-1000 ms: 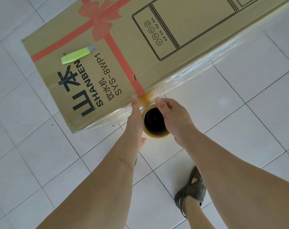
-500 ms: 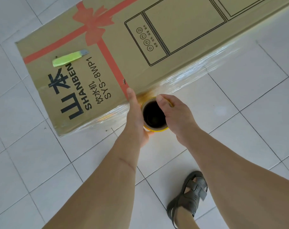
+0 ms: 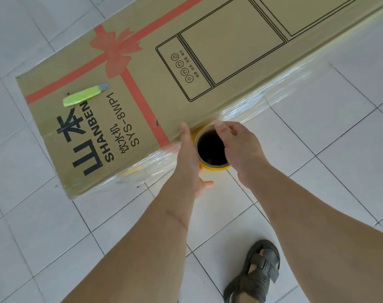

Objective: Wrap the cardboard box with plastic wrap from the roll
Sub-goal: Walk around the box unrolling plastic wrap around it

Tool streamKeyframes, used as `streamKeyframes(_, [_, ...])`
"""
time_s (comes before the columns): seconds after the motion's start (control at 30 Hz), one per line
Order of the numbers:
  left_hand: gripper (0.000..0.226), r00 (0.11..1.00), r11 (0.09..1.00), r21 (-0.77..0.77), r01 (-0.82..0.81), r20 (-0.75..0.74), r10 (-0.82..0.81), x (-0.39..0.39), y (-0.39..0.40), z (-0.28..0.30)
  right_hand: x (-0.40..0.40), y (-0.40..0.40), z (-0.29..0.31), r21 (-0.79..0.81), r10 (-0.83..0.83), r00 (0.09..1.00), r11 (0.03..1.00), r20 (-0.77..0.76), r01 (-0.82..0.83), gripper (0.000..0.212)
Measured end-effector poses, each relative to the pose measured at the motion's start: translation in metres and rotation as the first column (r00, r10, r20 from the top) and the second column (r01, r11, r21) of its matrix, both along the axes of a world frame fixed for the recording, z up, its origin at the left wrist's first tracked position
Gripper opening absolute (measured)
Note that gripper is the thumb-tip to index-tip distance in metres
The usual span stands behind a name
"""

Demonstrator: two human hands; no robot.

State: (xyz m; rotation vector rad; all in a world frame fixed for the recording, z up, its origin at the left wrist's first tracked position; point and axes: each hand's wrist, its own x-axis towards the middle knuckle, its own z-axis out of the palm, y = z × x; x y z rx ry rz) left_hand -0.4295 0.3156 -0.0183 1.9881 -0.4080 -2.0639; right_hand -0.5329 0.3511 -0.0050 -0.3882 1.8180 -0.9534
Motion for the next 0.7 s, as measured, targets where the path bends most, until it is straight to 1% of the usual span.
streamKeyframes(0.07, [0.102,0.996,0.999,0.016,-0.033,-0.079,0.034,-0.003,-0.003,-0.002,-0.007,0.002,-0.003,0.006,0.001,1.0,1.0,-0.009,-0.001,0.026])
streamKeyframes(0.2, [0.12,0.95,0.991,0.098,-0.089,-0.291,0.114,-0.008,0.0,-0.001,-0.026,-0.005,0.0,-0.015,0.038,0.992,0.999,-0.119,-0.04,0.023])
streamKeyframes(0.27, [0.126,0.93,0.988,0.119,-0.101,-0.341,0.136,-0.012,0.0,-0.004,-0.033,-0.011,0.0,-0.035,0.063,0.988,0.997,-0.143,-0.069,0.019])
streamKeyframes(0.3, [0.128,0.931,0.988,0.127,-0.091,-0.342,0.129,-0.013,0.0,-0.005,-0.034,-0.013,-0.001,-0.036,0.079,0.984,0.996,-0.159,-0.086,0.018])
streamKeyframes(0.37, [0.125,0.949,0.993,0.115,-0.017,-0.31,0.052,-0.015,-0.004,-0.006,-0.035,-0.015,-0.005,-0.041,0.097,0.975,0.993,-0.198,-0.107,0.017])
streamKeyframes(0.47, [0.112,0.961,0.991,0.069,0.113,-0.26,-0.092,-0.016,-0.012,-0.004,-0.036,-0.016,-0.01,-0.053,0.117,0.955,0.989,-0.272,-0.136,0.016])
streamKeyframes(0.6, [0.116,0.931,0.973,0.061,0.225,-0.309,-0.196,-0.017,-0.012,-0.008,-0.049,-0.017,-0.015,-0.089,0.188,0.943,0.971,-0.273,-0.22,0.018])
streamKeyframes(0.7, [0.116,0.874,0.939,0.026,0.344,-0.375,-0.309,-0.017,-0.005,-0.013,-0.069,-0.014,-0.017,-0.094,0.272,0.908,0.944,-0.319,-0.316,0.025])
